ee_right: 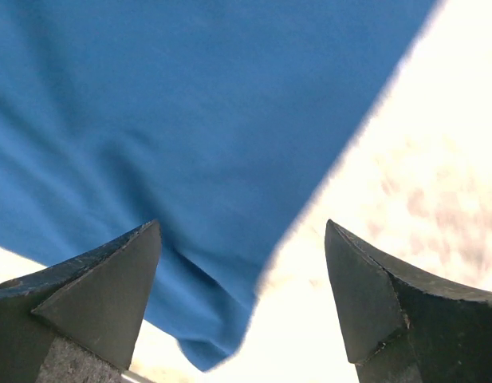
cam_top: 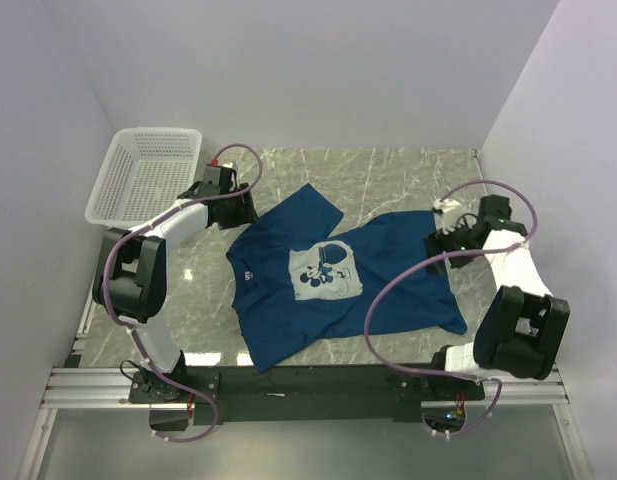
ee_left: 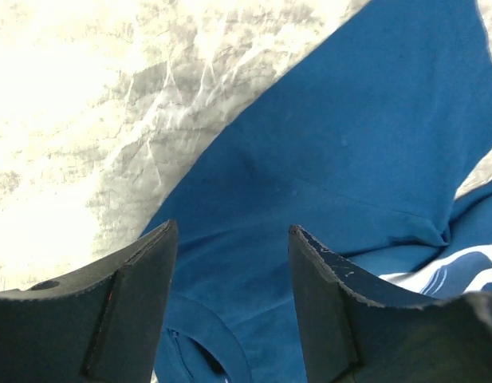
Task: Fold and stack the t-shirts
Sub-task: Flatten the tshirt out
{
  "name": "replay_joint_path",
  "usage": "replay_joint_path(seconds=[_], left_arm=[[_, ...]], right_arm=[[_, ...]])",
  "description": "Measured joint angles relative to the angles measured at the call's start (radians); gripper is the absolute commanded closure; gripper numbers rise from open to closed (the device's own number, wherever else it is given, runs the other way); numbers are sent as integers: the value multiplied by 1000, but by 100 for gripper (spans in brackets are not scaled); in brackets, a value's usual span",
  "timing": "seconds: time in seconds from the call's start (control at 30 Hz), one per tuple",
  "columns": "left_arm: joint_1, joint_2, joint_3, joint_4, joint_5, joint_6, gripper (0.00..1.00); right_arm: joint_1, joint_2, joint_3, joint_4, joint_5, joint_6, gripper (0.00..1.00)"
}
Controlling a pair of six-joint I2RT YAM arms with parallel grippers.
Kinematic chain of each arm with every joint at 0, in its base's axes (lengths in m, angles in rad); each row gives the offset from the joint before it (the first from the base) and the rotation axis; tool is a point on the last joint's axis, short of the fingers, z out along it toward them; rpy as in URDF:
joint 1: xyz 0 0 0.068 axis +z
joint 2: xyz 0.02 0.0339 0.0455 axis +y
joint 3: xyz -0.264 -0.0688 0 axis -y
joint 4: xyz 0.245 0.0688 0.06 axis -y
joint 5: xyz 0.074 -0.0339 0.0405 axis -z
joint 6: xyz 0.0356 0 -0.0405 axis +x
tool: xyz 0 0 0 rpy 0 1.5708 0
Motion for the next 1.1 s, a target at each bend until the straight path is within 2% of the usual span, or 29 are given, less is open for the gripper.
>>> replay_joint_path(seconds=[0.13, 0.23, 0.37, 0.57, 0.67, 0.7, 0.83, 0.93, 0.97, 1.1], left_arm=[[0, 24, 30, -28, 1, 2, 38], [-4, 145, 189, -55, 11, 18, 38], [-7, 337, 432, -55, 39, 36, 38], [-8, 524, 642, -90, 108, 40, 38], [-9, 606, 727, -98, 147, 23, 40], [-9, 626, 750, -95, 167, 12, 37], [-9, 657, 793, -93, 224, -17, 39], [-9, 675, 810, -87, 262, -36, 42], [-9, 679, 812, -85, 274, -39, 45], [-10, 700, 827, -84, 338, -54, 51]], right_arm=[[-115, 93, 0, 3, 45, -18, 11], [-128, 200, 43, 2, 34, 10, 12], [-113, 408, 260, 21, -14, 129, 12], [-80, 680, 593, 64, -10, 335, 13], [-59, 752, 681, 60, -10, 397, 14], [-52, 769, 698, 60, -9, 413, 14], [-19, 833, 757, 34, -6, 457, 19], [0, 866, 816, 18, -10, 473, 34], [6, 879, 832, 10, -11, 479, 44], [19, 913, 866, -6, -22, 495, 68]])
